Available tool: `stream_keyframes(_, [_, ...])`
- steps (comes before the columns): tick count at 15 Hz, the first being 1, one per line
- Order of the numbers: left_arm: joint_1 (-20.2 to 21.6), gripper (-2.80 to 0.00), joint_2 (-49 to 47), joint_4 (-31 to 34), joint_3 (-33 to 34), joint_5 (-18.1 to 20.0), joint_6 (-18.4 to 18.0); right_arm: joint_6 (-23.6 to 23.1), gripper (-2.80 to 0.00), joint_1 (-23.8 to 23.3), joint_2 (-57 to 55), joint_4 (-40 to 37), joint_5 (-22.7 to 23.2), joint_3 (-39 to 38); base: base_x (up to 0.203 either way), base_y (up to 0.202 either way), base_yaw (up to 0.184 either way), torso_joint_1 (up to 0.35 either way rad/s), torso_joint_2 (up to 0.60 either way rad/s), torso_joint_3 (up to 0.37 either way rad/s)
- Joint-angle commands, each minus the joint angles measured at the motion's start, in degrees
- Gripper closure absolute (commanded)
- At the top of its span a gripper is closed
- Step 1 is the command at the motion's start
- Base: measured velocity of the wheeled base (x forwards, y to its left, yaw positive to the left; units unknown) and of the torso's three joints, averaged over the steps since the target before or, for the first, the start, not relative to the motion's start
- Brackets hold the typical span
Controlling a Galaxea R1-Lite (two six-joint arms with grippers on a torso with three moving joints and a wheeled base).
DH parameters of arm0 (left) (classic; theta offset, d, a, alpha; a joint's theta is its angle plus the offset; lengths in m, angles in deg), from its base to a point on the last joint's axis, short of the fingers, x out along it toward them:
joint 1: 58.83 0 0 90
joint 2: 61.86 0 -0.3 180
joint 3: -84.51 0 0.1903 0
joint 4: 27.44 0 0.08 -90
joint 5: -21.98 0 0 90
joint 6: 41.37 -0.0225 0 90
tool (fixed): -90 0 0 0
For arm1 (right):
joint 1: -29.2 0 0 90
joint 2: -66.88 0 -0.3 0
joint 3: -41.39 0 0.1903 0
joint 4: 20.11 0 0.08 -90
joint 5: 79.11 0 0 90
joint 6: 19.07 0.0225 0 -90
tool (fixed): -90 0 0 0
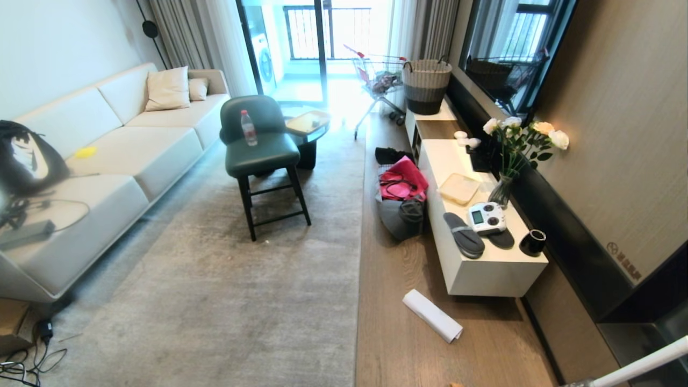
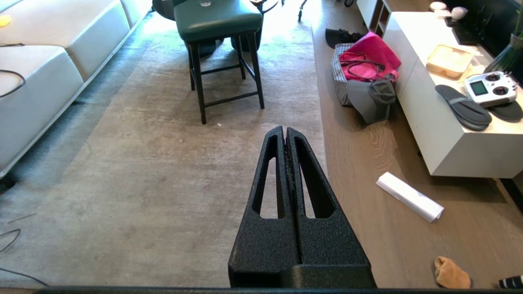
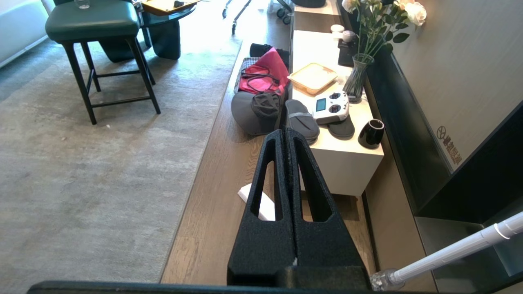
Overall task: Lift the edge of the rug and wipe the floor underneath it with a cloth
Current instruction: Lift up the carpet
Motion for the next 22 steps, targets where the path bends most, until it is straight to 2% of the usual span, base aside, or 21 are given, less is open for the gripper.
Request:
stream_keyframes(1, [-0.01, 0.00, -0.05, -0.01, -0.01, -0.02, 0.02, -0.03, 0.00, -0.02, 0.00, 0.06, 0.01, 0.00, 0.000, 0.000, 0.000, 0.000, 0.00, 0.000])
stream_keyframes(22, [-0.01, 0.00, -0.05, -0.01, -0.01, -0.02, 0.02, -0.03, 0.00, -0.02, 0.00, 0.06, 0.10, 0.00, 0.000, 0.000, 0.000, 0.000, 0.00, 0.000])
